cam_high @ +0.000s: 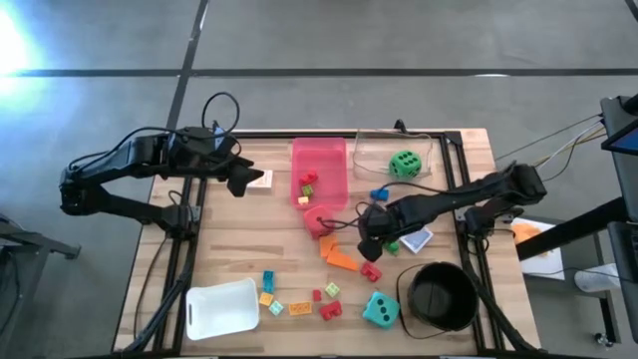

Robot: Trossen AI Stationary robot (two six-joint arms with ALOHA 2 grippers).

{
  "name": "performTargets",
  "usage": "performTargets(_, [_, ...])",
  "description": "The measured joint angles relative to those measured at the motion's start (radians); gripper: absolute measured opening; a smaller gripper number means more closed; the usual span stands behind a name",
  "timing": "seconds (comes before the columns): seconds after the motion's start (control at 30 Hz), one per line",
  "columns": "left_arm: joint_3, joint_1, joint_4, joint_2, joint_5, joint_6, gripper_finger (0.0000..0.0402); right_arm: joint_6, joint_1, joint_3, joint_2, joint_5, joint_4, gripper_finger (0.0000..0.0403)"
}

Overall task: Pick & Place Toys
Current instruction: Put the green game piece into the red bin

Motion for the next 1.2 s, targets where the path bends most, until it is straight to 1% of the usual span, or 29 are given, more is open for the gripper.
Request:
performTargets(0.13, [0.0, 0.0, 0.0, 0.002, 0.0, 0.0, 0.0271, 0.01, 0.0, -0.021, -0.047, 0.025, -0.002, 0.0327])
performTargets(0.3, [0.0, 0.0, 0.0, 0.003, 0.0, 0.0, 0.0271, 0.027, -0.008, -0.055, -0.063, 0.052, -0.009, 0.0327])
performTargets(0.57, [0.0, 0.0, 0.0, 0.004, 0.0, 0.0, 0.0271, 0.102, -0.009, -0.142, -0.059, 0.044, 0.006, 0.0327])
performTargets(0.67, [0.0, 0.0, 0.0, 0.004, 0.0, 0.0, 0.0271, 0.101, -0.009, -0.162, -0.06, 0.036, 0.049, 0.0327])
performTargets(0.93, [0.0, 0.0, 0.0, 0.004, 0.0, 0.0, 0.0271, 0.091, -0.008, -0.183, -0.06, 0.032, 0.071, 0.0327])
performTargets(1.07, [0.0, 0.0, 0.0, 0.004, 0.0, 0.0, 0.0271, 0.087, -0.008, -0.219, -0.06, 0.029, 0.143, 0.0327])
performTargets(1.2, [0.0, 0.0, 0.0, 0.004, 0.0, 0.0, 0.0271, 0.085, -0.008, -0.268, -0.06, -0.028, 0.248, 0.0327])
